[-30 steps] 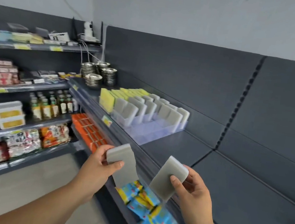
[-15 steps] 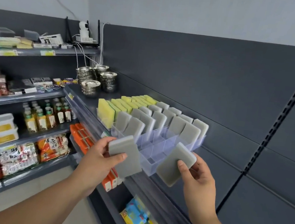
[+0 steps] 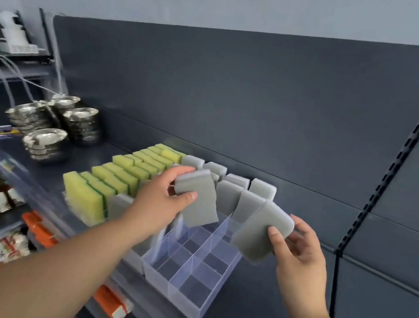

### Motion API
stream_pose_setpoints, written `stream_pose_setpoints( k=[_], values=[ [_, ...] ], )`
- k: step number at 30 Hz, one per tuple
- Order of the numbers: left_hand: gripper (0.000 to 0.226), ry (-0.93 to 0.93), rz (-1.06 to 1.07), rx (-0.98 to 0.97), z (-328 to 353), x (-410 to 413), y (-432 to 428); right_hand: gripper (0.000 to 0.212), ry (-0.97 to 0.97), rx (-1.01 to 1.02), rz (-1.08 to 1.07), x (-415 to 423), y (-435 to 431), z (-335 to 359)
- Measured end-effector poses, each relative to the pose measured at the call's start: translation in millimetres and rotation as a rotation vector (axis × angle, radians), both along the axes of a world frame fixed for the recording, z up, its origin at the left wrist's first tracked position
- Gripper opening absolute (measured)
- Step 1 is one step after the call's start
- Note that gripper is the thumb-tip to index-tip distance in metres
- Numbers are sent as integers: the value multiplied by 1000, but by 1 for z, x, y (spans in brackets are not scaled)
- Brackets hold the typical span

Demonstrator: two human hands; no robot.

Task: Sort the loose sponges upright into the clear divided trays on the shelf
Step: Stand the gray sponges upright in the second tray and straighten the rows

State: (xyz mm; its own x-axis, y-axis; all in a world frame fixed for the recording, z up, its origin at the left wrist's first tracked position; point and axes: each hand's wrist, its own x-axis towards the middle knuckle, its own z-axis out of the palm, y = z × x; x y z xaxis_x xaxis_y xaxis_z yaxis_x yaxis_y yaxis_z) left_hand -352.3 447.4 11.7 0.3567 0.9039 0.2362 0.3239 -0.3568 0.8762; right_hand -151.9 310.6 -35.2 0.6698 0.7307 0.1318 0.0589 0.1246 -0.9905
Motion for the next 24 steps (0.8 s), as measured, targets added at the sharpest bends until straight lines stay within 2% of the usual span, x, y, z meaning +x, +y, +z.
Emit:
stream_pose_setpoints(
  k=[8, 15, 19, 24],
  values=[
    [41, 404, -376, 119, -3, 32, 82, 33, -52, -63, -168, -23, 36, 2],
    [49, 640, -574, 206, -12, 47, 106, 35, -134, -145, -324, -40, 54, -2],
    [50, 620, -626, 314, -13, 46, 108, 36, -190, -230, -373, -46, 63, -2],
    [51, 524, -620, 409, -26, 33, 108, 42, -303, -428, -366, -51, 69, -15]
  ],
)
